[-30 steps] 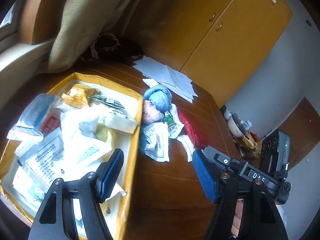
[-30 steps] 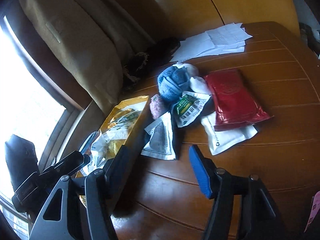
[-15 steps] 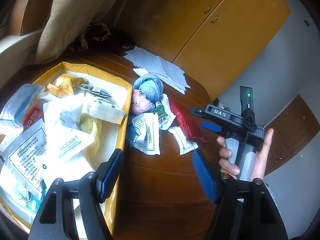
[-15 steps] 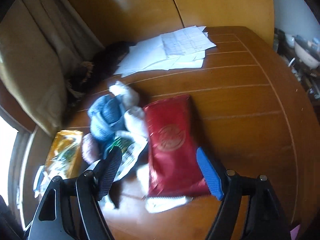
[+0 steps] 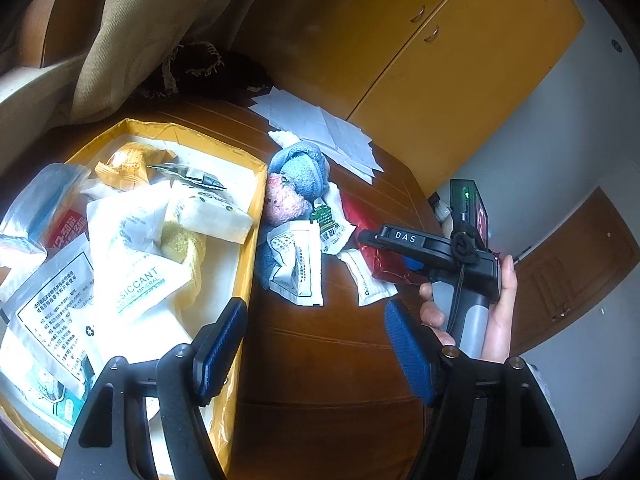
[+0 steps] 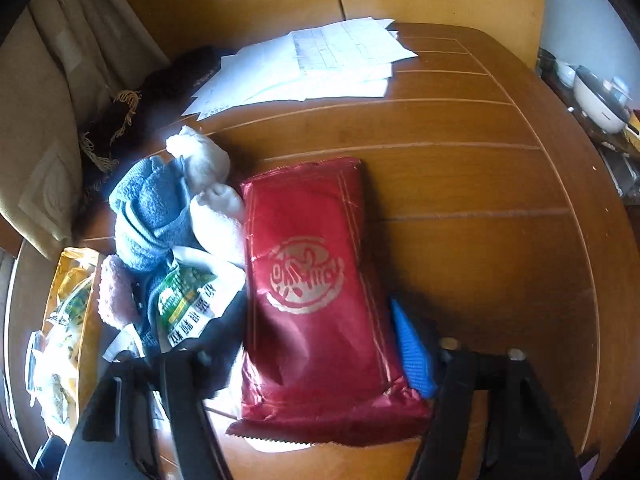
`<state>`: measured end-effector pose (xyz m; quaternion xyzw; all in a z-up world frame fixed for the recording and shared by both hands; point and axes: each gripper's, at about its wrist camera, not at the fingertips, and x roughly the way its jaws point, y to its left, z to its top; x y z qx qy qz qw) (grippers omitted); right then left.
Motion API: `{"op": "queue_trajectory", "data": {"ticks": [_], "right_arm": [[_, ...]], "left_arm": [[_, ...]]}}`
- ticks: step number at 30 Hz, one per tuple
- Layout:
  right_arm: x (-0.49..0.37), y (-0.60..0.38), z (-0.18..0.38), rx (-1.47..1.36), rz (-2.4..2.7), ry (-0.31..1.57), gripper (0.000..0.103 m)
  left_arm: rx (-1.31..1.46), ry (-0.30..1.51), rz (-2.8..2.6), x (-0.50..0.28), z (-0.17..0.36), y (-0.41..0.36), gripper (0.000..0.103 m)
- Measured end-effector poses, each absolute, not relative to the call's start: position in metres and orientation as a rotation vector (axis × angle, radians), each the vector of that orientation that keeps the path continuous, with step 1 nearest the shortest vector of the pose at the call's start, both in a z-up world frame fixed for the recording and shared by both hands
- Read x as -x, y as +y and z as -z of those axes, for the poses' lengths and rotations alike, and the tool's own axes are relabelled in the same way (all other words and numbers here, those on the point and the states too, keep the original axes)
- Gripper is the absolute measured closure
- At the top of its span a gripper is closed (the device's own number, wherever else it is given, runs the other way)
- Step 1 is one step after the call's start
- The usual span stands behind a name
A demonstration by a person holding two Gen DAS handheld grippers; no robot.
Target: Organize soft objects
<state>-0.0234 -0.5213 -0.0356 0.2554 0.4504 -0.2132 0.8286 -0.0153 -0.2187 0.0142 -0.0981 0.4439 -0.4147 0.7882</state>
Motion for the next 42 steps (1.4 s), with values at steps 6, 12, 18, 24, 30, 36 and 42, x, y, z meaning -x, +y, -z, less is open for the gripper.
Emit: {"op": "queue_trajectory", "data": {"ticks": [6, 12, 18, 24, 30, 36, 42], "right_arm": [[0.042, -0.522, 0.033, -0.613, 0.447, 0.908, 0.047], [0.092, -0.518, 0.025, -0.753, 0.369, 0.734, 0.048], [0.125, -0.511, 0.031, -0.848, 0.225, 0.627, 0.048], [0.130, -0.514, 0.034, -0.846, 0.222, 0.619, 0.048], [0.131, -0.519, 0.039, -0.855, 0.179, 0.606, 0.048], [0.131, -0.520, 0.041, -0.864, 0.169, 0.605, 0.048], [0.134, -0.525, 0.043, -0.878, 0.170, 0.597, 0.048]], "left_arm": [[0.163, 0.970, 0.869, 0.022, -0.014, -0.234, 0.029], [0.038, 0.980, 0.767, 0.018, -0.008, -0.272, 0.029], [-0.142, 0.982, 0.655, -0.001, 0.005, -0.321, 0.029], [-0.267, 0.951, 0.613, -0.011, 0.010, -0.351, 0.038], [-0.315, 0.986, 0.585, -0.019, 0.023, -0.360, 0.048], [-0.374, 0.998, 0.573, -0.018, 0.035, -0.370, 0.053], [-0.362, 0.988, 0.579, -0.012, 0.034, -0.364, 0.070]]}}
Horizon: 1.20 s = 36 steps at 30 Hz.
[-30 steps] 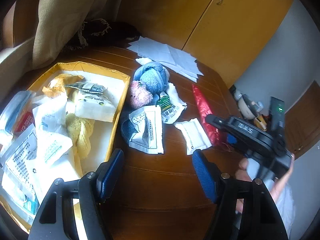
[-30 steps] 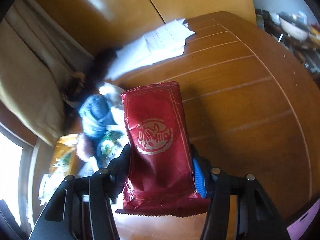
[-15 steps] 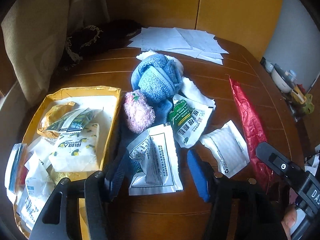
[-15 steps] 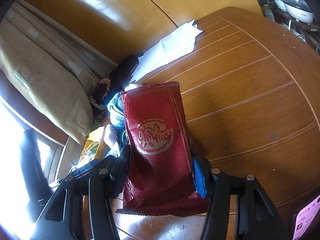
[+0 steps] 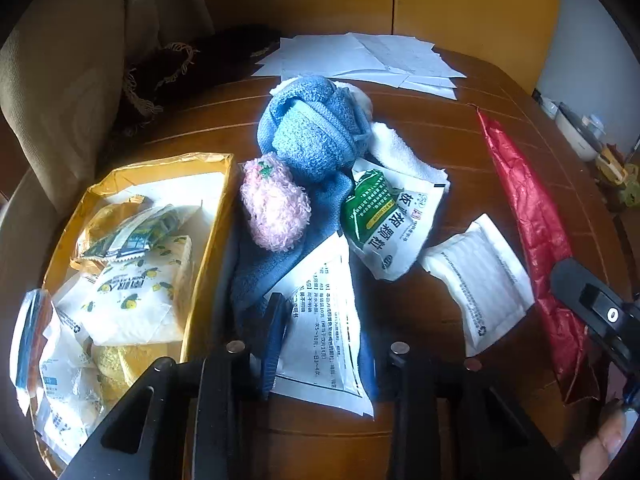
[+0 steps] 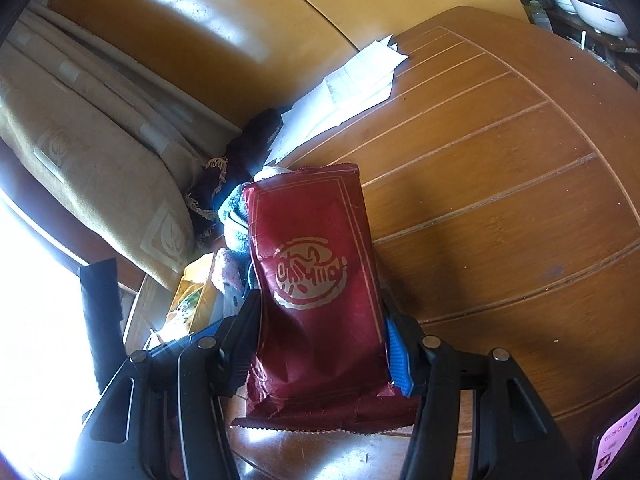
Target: Organize soft objects
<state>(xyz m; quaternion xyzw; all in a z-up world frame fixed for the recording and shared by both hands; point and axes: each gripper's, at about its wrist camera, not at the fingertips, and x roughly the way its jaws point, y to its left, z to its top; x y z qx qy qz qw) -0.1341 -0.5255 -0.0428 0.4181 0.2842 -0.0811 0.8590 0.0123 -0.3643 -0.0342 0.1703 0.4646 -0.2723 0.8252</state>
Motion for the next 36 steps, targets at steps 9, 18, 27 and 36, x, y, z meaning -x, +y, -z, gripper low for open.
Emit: {"op": "queue_trajectory", "data": {"ticks": [9, 18, 27, 36], "right_arm": [[0.137, -0.527, 0.044, -0.876, 0.183, 0.592, 0.048], [0.139, -0.492, 0.014, -0.781, 0.158, 0.569, 0.048], [0.110, -0.413, -0.025, -0.651, -0.001, 0.593, 0.048], [0.035, -0.373, -0.025, -0.589, -0.055, 0.717, 0.048]], "left_arm": [[-0.080, 0.979, 0.734, 0.014, 0.010, -0.322, 0.070], [0.072, 0.952, 0.802, 0.029, -0.030, -0.259, 0.070], [0.180, 0.872, 0.644, 0.000, -0.046, -0.155, 0.070], [0.162, 0.809, 0.613, -0.061, -0.062, -0.132, 0.070]]}}
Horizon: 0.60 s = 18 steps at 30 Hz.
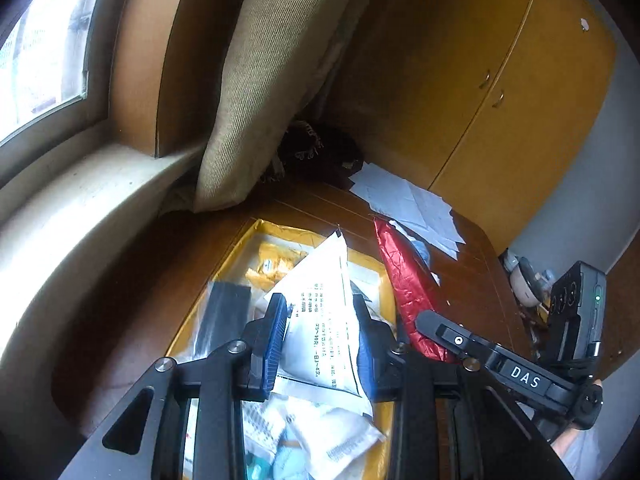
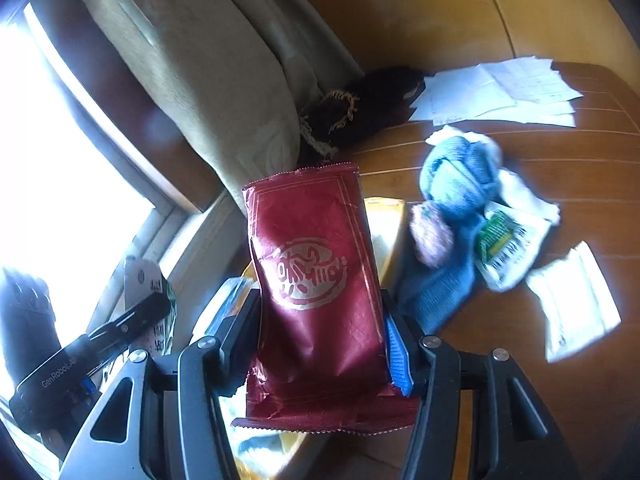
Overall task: Organize soft objects
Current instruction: 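Carry both items over the tray and open both tools to release them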
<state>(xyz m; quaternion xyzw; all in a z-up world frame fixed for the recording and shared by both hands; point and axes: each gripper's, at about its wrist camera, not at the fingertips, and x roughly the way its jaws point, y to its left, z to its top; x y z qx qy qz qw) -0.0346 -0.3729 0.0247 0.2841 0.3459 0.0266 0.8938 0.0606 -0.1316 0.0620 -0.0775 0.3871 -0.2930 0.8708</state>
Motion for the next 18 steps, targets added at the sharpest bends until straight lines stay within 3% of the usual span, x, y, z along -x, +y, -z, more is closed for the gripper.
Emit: {"op": "queue_trajectory", "data": {"ticks": [16, 18], "right_arm": [[-0.030, -0.349, 0.002, -0.435, 0.020, 0.830, 0.047], [-0.030, -0.350, 0.003, -0.436, 0.016, 0.823, 0.045]], "left_arm": [[-0.078, 0.952, 0.495, -0.153, -0.012, -0.187, 0.068], [-0.065, 0.967, 0.509, -0.156, -0.009, -0.188, 0.060]]}}
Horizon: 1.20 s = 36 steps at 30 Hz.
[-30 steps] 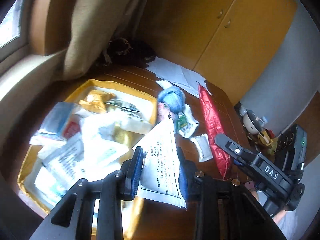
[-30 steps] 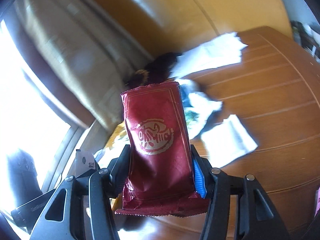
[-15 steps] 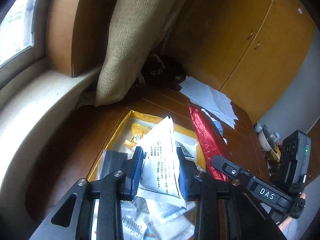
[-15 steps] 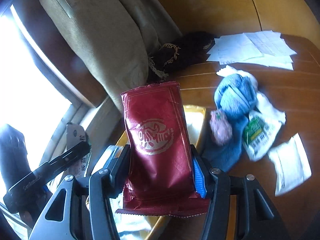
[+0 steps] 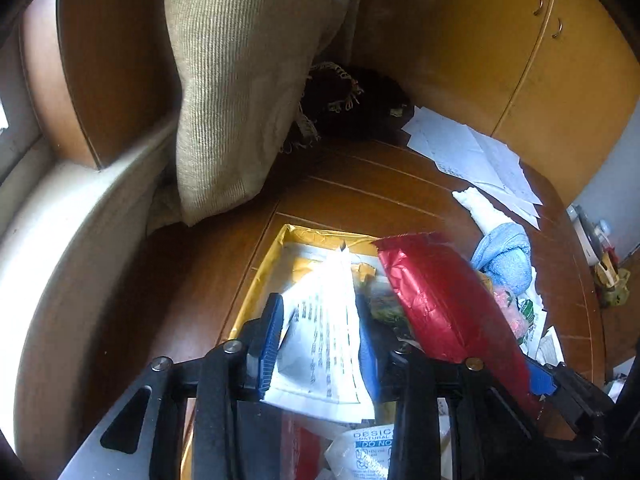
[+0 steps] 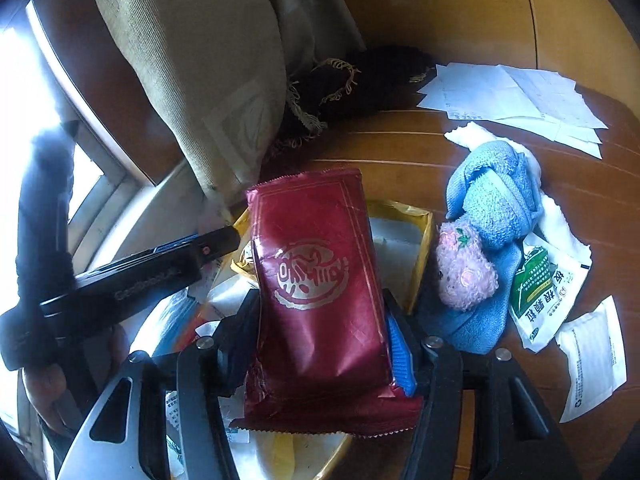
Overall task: Organize soft objects
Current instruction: 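Carry both items over the tray and open both tools to release them, then move right tool to the white square packet while left tool approaches the green-label packet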
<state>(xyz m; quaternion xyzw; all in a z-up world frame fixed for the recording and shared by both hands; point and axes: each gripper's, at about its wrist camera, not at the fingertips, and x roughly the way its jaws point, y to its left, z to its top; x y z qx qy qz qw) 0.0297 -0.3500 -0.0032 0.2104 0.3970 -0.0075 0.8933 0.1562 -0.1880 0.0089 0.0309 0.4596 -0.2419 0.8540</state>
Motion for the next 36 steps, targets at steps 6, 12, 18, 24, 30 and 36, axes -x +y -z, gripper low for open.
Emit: {"op": "queue_trajectory", "data": {"ticks": [6, 12, 18, 24, 30, 36], "right_arm": [[-0.020, -0.363, -0.001, -0.498, -0.032, 0.765, 0.043], [0.021, -0.372, -0.021, -0.515, -0.061, 0.649, 0.037], [0.084, -0.405, -0.011, -0.572, 0.042, 0.623, 0.034], [0.127, -0.458, 0.016, -0.696, 0.177, 0.651, 0.034], [0.121, -0.484, 0.025, -0.674, 0.253, 0.710, 0.034], [0.089, -0.504, 0.035, -0.663, 0.262, 0.810, 0.032]], "left_arm": [[0.066, 1.010, 0.562, -0.154, -0.010, -0.174, 0.043], [0.202, 0.922, 0.627, -0.103, -0.038, -0.159, 0.031], [0.256, 0.949, 0.762, -0.035, -0.029, -0.180, 0.027], [0.186, 0.972, 0.821, -0.001, -0.021, -0.222, 0.027], [0.158, 0.985, 0.827, 0.008, -0.020, -0.241, 0.027], [0.135, 0.979, 0.831, 0.008, -0.019, -0.248, 0.027]]}}
